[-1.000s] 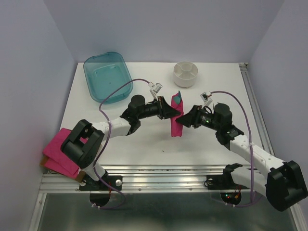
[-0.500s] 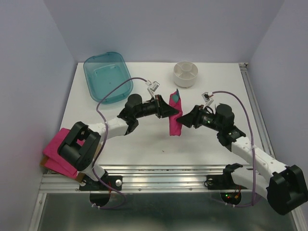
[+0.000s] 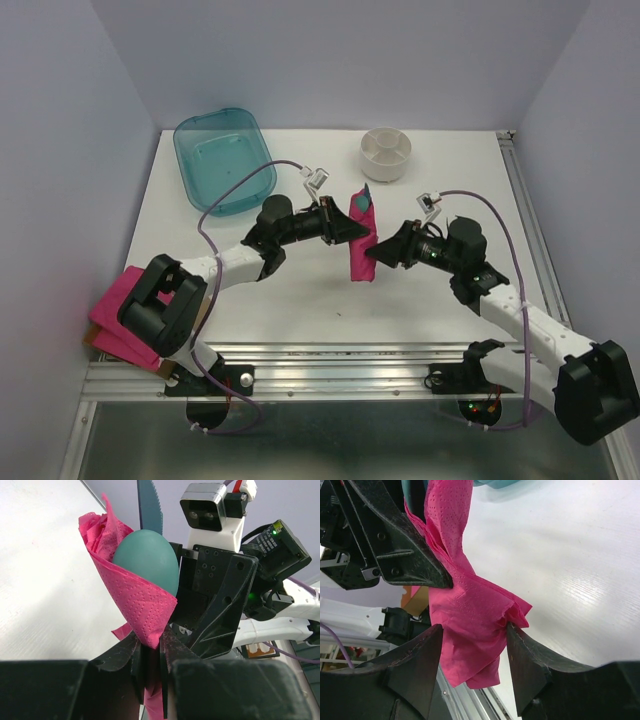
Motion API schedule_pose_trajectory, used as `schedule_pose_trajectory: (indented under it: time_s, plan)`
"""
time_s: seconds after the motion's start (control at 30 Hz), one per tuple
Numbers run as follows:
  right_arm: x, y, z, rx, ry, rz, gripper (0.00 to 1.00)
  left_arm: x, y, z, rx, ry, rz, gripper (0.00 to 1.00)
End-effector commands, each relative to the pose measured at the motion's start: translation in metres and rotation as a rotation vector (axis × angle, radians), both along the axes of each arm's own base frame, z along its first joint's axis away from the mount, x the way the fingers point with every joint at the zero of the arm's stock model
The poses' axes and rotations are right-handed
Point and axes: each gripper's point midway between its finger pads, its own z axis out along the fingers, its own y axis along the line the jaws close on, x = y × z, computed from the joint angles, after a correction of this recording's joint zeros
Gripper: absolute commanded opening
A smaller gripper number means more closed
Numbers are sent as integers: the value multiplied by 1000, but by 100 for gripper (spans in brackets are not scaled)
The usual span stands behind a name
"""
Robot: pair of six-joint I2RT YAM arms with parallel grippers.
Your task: Place the utensils on the paper napkin and roll it up
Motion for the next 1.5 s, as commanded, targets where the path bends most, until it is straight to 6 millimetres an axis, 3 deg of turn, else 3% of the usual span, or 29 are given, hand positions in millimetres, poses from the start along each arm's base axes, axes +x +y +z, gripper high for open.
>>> schedule_pose_trajectory:
  time_s: [0.0,0.2,0.47,0.57,0.83,1.03,1.2,1.37,1.47]
  plan:
    - [-4,5,10,40,-48,40,59,-13,3,32,-80,-83,-43,12]
    - [-6,8,10,46,-52,58,58,-19,4,36,-109,-75,-73,12]
    - [-10,7,24,90,-109,63,56,-28,5,41,-148,-77,-121,12]
    - [-14,10,26,104,-104,95,51,-28,6,43,-158,-78,-123,12]
    - [-19,14,37,155,-128,133,55,-33,6,42,-183,-65,-147,12]
    - [-23,16,46,188,-142,167,49,-31,6,37,-177,-56,-143,12]
    - [-26,18,47,207,-136,193,38,-29,5,38,-178,-62,-138,12]
    - [-28,20,46,219,-117,210,37,-25,3,37,-169,-60,-125,12]
    - [-29,20,46,229,-116,215,31,-24,2,36,-167,-61,-123,12]
